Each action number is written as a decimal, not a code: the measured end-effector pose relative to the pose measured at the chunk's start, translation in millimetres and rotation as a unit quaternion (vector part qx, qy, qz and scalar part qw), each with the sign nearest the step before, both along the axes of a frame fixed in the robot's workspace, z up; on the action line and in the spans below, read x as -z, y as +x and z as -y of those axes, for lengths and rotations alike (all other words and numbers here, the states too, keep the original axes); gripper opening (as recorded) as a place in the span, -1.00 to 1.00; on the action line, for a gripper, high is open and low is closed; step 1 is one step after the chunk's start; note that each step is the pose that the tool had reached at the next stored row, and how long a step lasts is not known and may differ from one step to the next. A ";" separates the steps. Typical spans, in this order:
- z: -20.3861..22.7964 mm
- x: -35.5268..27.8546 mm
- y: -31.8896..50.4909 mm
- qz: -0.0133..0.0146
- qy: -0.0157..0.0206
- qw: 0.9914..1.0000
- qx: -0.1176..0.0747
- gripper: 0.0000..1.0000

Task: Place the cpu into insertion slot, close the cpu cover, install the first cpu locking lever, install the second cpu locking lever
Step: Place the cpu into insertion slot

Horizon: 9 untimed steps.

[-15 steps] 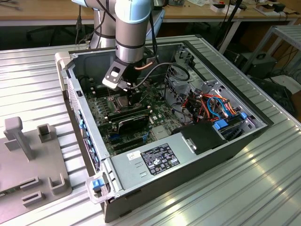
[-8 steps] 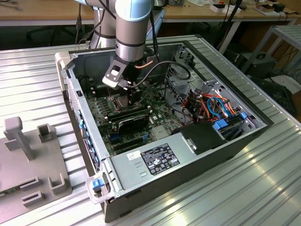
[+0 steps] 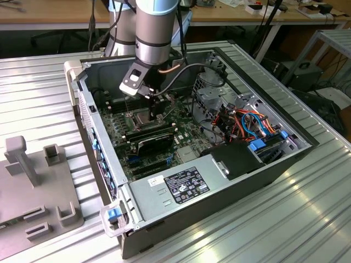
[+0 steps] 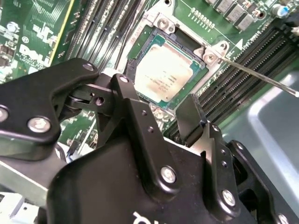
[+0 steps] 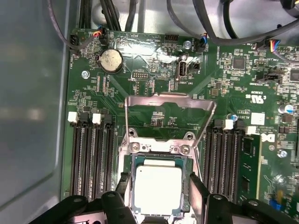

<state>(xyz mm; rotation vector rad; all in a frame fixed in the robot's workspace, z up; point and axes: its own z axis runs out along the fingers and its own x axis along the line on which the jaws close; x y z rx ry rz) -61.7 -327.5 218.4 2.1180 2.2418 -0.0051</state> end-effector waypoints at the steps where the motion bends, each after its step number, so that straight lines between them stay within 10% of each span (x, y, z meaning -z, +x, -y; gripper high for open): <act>1: 0.0 -1.8 0.0 -0.001 0.000 1.000 0.000 0.20; 9: 0.0 -4.8 0.6 -0.007 0.000 1.000 0.000 -0.65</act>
